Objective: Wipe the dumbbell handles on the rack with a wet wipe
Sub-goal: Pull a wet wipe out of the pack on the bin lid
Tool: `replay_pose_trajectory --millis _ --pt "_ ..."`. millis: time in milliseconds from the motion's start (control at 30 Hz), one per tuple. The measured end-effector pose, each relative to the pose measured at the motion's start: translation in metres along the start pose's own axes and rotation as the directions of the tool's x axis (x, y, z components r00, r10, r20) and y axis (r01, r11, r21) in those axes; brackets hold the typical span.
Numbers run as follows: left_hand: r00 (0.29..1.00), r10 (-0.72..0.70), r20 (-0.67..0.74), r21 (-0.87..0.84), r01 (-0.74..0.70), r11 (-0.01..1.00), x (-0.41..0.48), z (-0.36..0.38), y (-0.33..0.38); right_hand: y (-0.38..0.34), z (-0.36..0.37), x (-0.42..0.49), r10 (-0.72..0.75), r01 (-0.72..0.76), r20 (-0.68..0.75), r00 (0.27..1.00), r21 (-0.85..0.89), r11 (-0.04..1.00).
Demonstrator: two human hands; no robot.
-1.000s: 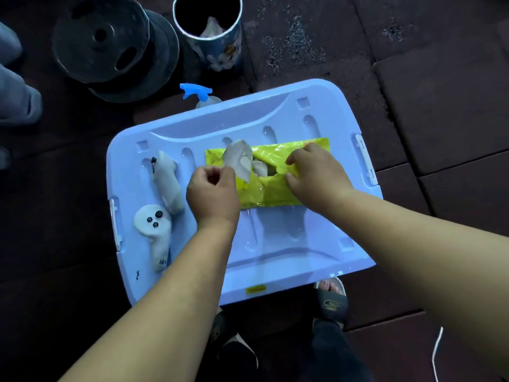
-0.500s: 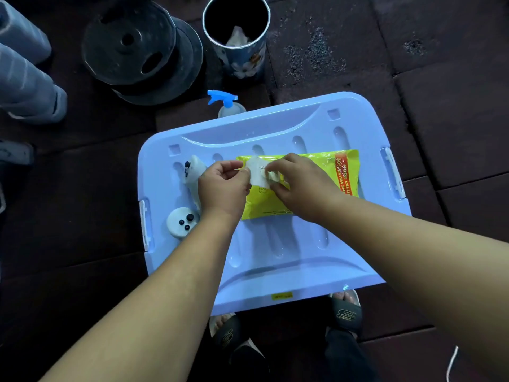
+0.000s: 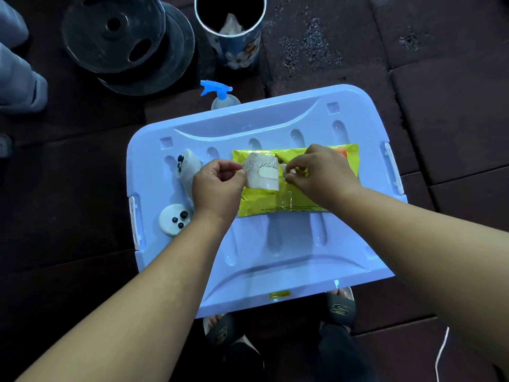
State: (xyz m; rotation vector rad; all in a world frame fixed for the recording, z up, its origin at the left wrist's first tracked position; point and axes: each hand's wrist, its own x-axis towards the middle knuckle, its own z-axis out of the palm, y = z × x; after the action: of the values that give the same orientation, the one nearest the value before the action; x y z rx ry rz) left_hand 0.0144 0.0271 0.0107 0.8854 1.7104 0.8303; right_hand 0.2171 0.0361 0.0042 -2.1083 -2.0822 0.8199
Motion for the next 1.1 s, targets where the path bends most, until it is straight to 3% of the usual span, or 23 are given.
replay_pose_trajectory --millis 233,367,500,667,767,900,1100 --pt "1.0 0.018 0.015 -0.024 -0.018 1.0 0.002 -0.001 -0.004 0.0 0.006 0.005 -0.002 0.002 0.019 1.0 0.036 0.999" --pt "1.0 0.024 0.005 -0.013 -0.024 1.0 0.002 -0.004 -0.004 0.001 -0.002 0.003 0.083 -0.079 -0.002 0.997 0.25 0.965" --pt "0.999 0.035 -0.001 -0.006 -0.035 0.999 -0.001 -0.005 0.001 0.003 -0.027 -0.005 0.195 -0.196 0.066 0.979 0.595 0.78" --pt "0.999 0.043 0.006 -0.037 -0.043 0.998 -0.017 0.009 0.014 0.003 -0.068 -0.018 0.243 -0.203 0.068 0.968 0.781 0.591" --pt "0.987 -0.014 0.163 -0.032 0.02 0.999 -0.035 0.022 0.029 -0.002 -0.1 -0.03 0.284 -0.187 0.046 0.958 0.85 0.492" --pt "0.936 -0.037 0.349 0.079 0.01 0.997 -0.069 0.019 0.061 -0.017 -0.146 -0.057 0.237 -0.147 0.027 0.971 0.852 0.503" --pt "0.967 0.079 0.241 0.195 -0.128 0.972 -0.119 -0.048 0.135 -0.07 -0.206 -0.101 0.023 -0.135 0.148 0.989 0.813 0.567"
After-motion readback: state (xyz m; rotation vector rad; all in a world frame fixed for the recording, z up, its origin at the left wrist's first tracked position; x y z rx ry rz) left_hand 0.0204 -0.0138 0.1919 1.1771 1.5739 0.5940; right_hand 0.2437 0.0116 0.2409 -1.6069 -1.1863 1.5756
